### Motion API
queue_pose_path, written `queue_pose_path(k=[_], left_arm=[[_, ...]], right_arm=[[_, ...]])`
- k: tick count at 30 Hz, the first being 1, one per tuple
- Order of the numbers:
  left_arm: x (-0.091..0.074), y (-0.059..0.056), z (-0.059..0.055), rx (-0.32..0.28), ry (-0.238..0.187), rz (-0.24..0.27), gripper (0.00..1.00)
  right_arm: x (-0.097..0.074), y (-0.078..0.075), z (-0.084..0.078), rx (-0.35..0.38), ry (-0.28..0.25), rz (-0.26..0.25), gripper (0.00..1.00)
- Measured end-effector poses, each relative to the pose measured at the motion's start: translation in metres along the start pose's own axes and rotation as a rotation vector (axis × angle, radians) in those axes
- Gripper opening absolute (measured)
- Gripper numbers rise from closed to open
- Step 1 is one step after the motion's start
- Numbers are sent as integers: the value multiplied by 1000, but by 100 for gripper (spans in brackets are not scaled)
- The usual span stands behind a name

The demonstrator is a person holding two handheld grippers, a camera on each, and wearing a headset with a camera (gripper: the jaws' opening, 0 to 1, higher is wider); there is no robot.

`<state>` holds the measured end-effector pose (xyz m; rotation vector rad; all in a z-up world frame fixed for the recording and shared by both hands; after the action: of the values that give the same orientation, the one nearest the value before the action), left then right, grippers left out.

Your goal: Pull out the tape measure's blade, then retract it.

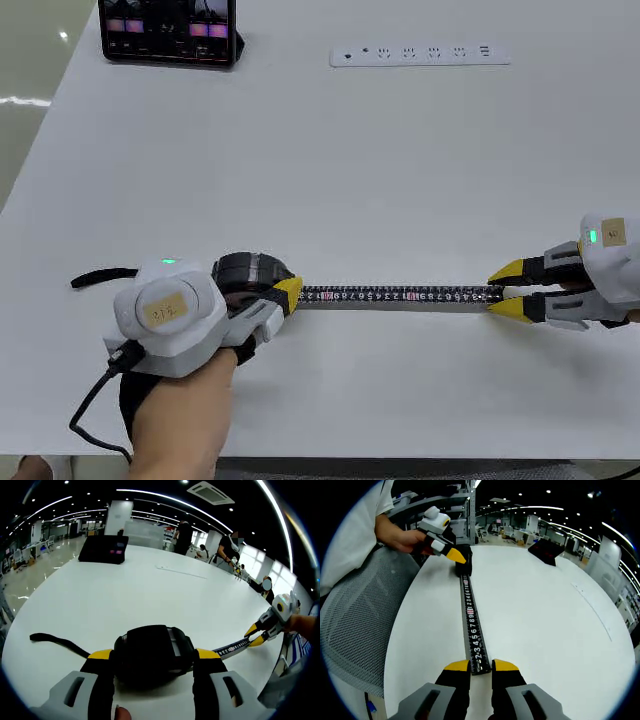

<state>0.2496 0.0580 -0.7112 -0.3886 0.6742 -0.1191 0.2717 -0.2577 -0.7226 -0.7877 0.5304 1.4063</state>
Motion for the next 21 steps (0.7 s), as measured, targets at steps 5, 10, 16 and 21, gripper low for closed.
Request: queue_pose_path(k=[5,10,16,21], left_arm=[[0,0,0,-1,3,0,59],[0,1,0,1,9,2,58],[0,1,0,1,16,3,58],[1,1,0,6,21,3,57]], right_arm=[[1,-2,1,-37,21,28,12],[3,-3,3,-72,58,56,11],[3,-3,4,-72,91,67,11],[4,-2,4,-75,99,74,10]])
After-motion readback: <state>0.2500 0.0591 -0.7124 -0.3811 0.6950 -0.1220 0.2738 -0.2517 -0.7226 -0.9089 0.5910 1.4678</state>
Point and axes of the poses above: the centre of the closed fingertips' face, and the gripper's own axes: x roughly forward along the fingers, y roughly to its left, z roughly out of its top, the point moved 6 cm from there along -x, roughly backward along the fingers, and after that the axes turned 13 degrees about -x, right-handed, at the moved point
